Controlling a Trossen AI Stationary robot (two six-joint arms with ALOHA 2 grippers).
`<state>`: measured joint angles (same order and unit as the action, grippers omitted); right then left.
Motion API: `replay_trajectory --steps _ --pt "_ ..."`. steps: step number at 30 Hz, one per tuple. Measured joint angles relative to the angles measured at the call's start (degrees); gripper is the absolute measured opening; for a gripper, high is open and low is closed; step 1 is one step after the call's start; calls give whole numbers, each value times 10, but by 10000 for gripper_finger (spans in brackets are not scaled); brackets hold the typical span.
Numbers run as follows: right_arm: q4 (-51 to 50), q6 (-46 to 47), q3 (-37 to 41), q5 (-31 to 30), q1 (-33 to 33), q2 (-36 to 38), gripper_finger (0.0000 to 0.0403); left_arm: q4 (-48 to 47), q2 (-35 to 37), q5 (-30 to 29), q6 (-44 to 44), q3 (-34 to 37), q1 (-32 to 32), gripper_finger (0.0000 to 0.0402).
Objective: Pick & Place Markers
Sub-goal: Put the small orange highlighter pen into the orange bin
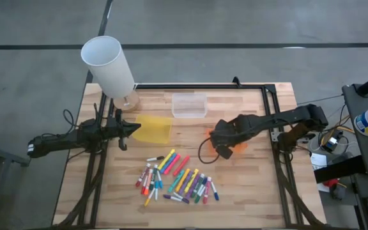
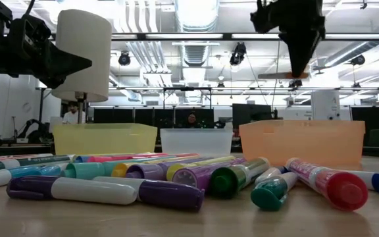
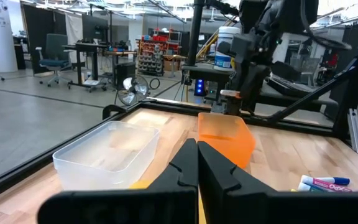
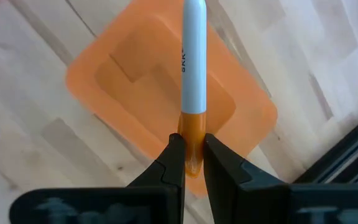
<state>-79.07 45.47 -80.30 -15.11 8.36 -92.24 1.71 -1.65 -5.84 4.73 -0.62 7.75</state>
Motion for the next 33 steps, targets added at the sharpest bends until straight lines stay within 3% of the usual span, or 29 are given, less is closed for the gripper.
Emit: replay_trajectory --steps 11,24,33 --pt "14 -32 86 5 -16 -5 34 0 0 0 0 0 0 0" --pt "92 -153 154 15 -15 -6 34 0 0 0 0 0 0 0" --pt "126 -161 184 15 -19 -5 34 0 0 0 0 0 0 0"
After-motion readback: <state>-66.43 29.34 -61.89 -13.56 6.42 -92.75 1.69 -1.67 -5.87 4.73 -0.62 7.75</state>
